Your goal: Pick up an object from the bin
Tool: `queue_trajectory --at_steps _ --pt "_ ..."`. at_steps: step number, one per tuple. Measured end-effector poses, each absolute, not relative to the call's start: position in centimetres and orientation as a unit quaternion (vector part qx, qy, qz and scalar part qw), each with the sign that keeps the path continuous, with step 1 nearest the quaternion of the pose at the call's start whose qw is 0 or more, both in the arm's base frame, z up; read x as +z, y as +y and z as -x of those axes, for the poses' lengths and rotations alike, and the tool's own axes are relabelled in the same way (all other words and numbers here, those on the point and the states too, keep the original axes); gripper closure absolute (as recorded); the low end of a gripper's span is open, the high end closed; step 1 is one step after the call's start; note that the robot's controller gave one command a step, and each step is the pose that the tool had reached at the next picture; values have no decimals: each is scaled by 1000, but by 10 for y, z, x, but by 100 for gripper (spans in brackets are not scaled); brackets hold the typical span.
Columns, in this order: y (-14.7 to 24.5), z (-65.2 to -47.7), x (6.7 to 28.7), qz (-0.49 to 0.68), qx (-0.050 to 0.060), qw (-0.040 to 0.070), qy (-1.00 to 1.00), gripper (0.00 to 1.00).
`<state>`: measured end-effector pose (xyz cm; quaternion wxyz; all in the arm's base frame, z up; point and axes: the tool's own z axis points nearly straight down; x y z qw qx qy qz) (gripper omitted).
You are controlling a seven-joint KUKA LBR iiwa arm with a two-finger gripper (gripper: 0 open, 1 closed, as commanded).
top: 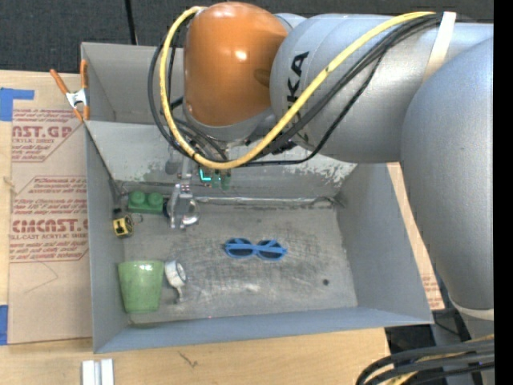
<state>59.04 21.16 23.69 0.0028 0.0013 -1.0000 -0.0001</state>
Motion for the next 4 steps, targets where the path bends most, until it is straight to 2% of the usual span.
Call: queue_trajectory --at_steps 1,2,3,4 --pt "170 -579 109 3 1 3 -1000 0" --pt "114 -582 78 -131 -4 -13 -991 0" --pt "53 -562 93 -197 0 -5 -980 0" --pt "55 -564 94 -197 -1 -8 -980 100"
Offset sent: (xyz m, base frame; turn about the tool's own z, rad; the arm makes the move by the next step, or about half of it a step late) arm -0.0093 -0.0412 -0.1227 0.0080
